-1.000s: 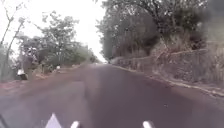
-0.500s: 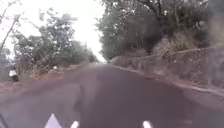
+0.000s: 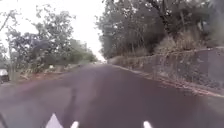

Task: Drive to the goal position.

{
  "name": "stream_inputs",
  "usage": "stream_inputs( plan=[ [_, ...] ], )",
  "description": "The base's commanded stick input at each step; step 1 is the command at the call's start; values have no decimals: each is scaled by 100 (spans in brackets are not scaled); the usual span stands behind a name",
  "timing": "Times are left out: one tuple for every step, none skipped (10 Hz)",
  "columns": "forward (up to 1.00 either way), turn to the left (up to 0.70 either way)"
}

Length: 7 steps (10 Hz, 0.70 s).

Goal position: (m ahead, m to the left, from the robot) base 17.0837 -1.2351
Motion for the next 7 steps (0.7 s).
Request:
stream_inputs(
  plan=[
    [100, 0],
    [100, 0],
    [100, 0],
    [100, 0],
    [100, 0],
    [100, 0],
    [100, 0]
  ],
)
